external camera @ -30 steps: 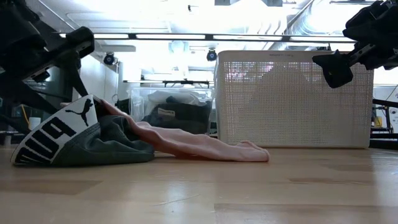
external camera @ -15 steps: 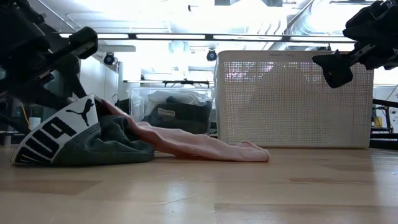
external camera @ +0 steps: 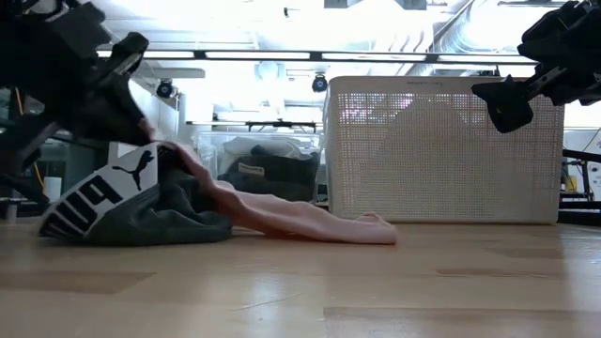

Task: Pick & Place Cloths
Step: Put the pink sock into the left transparent bin

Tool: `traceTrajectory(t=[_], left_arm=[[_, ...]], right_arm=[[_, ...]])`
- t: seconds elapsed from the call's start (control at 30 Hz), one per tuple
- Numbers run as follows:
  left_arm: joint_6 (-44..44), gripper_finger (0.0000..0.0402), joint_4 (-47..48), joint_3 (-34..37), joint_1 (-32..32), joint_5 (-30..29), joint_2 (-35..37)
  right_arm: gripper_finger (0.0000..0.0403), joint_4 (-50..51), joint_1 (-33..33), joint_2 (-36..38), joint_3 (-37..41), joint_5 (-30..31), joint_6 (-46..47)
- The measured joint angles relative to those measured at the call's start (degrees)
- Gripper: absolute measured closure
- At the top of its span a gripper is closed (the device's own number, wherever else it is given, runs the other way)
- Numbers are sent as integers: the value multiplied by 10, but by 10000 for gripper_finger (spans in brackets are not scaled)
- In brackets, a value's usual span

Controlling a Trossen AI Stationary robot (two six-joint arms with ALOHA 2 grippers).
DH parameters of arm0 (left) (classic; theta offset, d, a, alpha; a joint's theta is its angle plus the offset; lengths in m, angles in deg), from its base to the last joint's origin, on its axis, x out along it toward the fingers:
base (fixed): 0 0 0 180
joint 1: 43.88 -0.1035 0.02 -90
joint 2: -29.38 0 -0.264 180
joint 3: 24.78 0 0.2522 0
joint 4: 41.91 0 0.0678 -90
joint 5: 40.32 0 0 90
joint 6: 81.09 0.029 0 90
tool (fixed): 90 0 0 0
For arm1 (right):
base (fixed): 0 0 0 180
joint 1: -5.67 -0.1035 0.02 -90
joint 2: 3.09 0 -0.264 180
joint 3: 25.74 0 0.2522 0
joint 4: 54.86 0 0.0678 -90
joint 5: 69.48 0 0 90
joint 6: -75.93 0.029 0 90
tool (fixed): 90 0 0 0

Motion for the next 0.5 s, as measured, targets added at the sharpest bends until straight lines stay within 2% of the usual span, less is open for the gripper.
traceTrajectory(t=[0.2,0.27,0.37,0.5], left_arm=[[-69,398,-31,0,0,-111,0],[-78,398,-41,0,0,-128,0],[-86,399,-51,0,0,-100,0],[-136,399,-44,0,0,-20,0]], right_arm=[[85,0,0,0,0,0,0],[85,0,0,0,0,0,0],[85,0,0,0,0,0,0],[85,0,0,0,0,0,0]])
